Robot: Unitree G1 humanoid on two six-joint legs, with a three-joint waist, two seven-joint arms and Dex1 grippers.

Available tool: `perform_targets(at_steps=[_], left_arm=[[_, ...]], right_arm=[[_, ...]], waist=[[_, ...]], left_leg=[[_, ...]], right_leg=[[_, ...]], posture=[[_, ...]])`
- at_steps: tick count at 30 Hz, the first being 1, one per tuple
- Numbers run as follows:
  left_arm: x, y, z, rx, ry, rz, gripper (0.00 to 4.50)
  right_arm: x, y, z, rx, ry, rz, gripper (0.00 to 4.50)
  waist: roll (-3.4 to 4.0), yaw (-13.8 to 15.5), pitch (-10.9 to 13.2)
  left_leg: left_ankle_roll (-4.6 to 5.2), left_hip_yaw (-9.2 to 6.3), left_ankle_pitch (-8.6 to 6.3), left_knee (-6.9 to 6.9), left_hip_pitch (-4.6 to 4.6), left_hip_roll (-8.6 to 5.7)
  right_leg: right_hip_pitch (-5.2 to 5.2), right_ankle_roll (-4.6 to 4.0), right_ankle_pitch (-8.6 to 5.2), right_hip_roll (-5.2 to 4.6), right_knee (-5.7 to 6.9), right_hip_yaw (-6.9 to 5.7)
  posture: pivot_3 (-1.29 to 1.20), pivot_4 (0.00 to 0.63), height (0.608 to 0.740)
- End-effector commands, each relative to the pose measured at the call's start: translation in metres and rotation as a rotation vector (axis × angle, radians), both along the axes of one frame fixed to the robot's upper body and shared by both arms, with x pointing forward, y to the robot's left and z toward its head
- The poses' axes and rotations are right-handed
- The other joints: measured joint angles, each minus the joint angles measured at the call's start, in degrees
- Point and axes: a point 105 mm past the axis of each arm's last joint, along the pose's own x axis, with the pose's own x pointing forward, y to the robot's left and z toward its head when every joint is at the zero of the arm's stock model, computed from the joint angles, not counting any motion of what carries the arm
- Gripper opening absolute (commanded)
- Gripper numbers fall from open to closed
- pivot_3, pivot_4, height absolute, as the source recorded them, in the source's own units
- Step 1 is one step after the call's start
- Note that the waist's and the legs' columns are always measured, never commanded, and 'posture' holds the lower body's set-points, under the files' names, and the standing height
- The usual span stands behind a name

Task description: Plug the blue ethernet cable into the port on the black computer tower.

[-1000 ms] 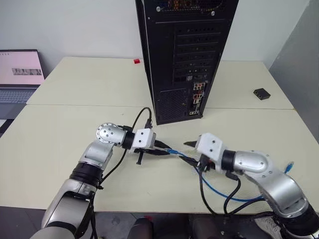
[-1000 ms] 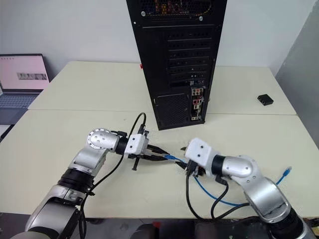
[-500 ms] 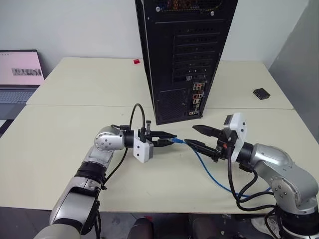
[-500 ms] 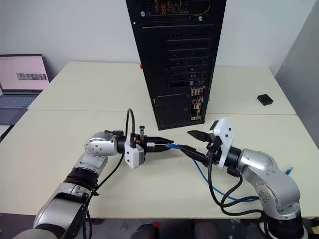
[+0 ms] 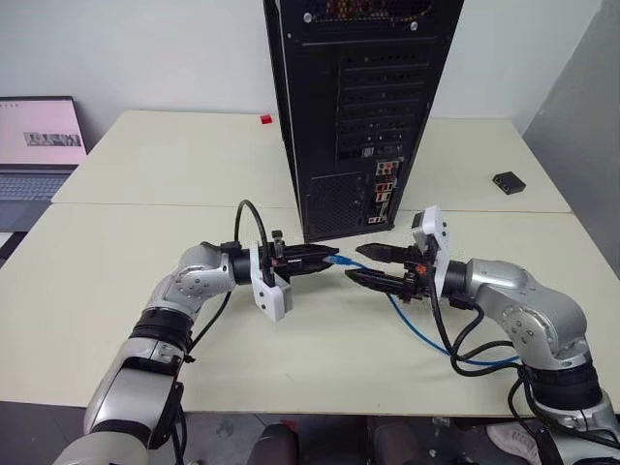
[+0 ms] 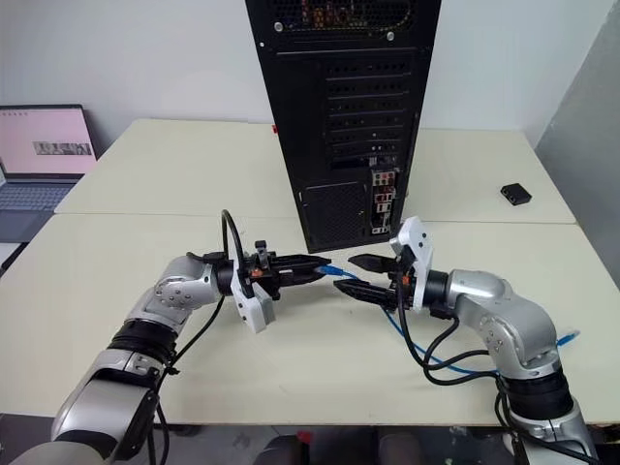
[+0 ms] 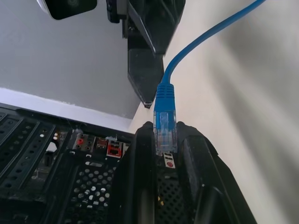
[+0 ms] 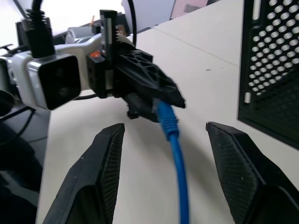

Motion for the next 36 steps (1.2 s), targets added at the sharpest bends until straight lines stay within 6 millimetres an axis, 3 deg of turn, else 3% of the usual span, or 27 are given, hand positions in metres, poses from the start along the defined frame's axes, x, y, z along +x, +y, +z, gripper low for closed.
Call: perform_targets(at_steps=[1,20,23,33,36], left_arm=[[0.004,0.004,0.013,-0.023,-0.065,0.017,0.28],[0.009,0.005,0.014,-0.018,-0.108,0.036,0.28],[0.010,0.004,0.015,-0.021,-0.116,0.036,0.28],[0.008,0.003,0.014,-0.022,-0.126,0.029,0.28],[0.008,0.003,0.013,-0.019,-0.129,0.028,0.28]], right_arm=[[0.003,0.006,0.010,0.060,0.014,-0.006,2.94],[0.013,0.020,0.008,0.081,0.039,-0.017,2.94],[0.014,0.021,0.006,0.073,0.042,-0.017,2.42],[0.015,0.026,0.006,0.091,0.053,-0.007,0.08],[0.015,0.026,0.004,0.092,0.061,-0.004,0.00]], waist=[[0.00,0.0,0.0],[0.00,0.0,0.0],[0.00,0.0,0.0],[0.01,0.0,0.0],[0.01,0.0,0.0]], left_leg=[[0.00,0.00,0.00,0.00,0.00,0.00],[0.00,-0.02,0.00,0.00,0.01,0.00],[0.00,-0.02,0.00,0.00,0.01,0.00],[0.00,-0.02,0.00,0.00,0.01,0.00],[0.00,-0.02,0.00,0.00,0.01,0.00]], right_leg=[[0.00,0.00,0.00,0.00,0.00,0.00],[-0.02,0.00,0.00,-0.01,0.12,-0.04],[-0.03,0.00,0.00,-0.01,0.13,-0.04],[-0.05,0.00,0.00,-0.02,0.17,-0.04],[-0.05,0.00,0.00,-0.02,0.18,-0.04]], posture=[[0.00,0.150,0.740],[0.00,0.150,0.740],[0.00,0.150,0.740],[0.00,0.150,0.740],[0.00,0.150,0.740]])
